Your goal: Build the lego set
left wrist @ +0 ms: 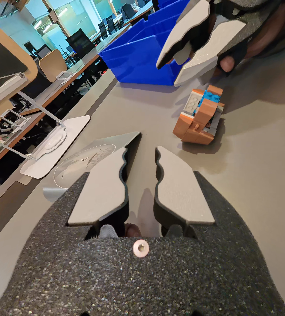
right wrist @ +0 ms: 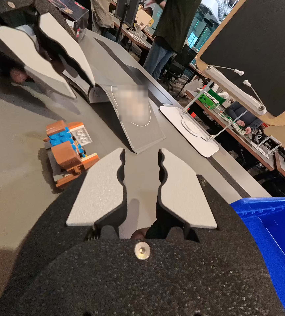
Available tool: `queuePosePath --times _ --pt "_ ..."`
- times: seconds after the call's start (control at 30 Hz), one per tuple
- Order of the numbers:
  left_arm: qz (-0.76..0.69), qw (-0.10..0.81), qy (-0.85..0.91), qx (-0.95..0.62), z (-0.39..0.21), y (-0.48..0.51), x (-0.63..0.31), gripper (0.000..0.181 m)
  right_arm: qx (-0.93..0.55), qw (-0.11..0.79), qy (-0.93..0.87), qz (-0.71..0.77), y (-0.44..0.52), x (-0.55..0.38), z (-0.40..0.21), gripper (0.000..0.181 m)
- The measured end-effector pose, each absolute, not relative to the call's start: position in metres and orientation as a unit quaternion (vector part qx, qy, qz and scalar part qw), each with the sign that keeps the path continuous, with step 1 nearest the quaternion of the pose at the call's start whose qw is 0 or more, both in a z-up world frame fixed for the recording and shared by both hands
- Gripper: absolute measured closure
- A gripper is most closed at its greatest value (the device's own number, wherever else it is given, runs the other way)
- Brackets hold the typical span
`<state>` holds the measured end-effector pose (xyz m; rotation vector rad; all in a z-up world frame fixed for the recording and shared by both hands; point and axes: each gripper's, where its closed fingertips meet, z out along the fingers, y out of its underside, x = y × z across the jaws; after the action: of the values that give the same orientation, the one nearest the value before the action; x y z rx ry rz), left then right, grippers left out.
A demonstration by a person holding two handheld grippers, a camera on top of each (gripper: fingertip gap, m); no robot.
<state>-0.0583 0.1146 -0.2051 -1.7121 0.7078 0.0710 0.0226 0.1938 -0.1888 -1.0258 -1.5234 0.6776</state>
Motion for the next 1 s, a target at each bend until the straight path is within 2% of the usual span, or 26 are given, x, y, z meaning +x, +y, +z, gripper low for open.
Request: queuePosePath --times 0.3,1.0 --pt "0.005 0.611 0.297 -0.734 -0.2 0.111 -0.059 0.181 -0.448 0.55 -0.646 0.28 0.201 0.021 -0.195 0.145" --pt "-0.006 0.602 0.291 -0.744 -0.202 0.111 -0.061 0.179 -0.452 0.55 -0.656 0.251 0.208 0.02 -0.202 0.146"
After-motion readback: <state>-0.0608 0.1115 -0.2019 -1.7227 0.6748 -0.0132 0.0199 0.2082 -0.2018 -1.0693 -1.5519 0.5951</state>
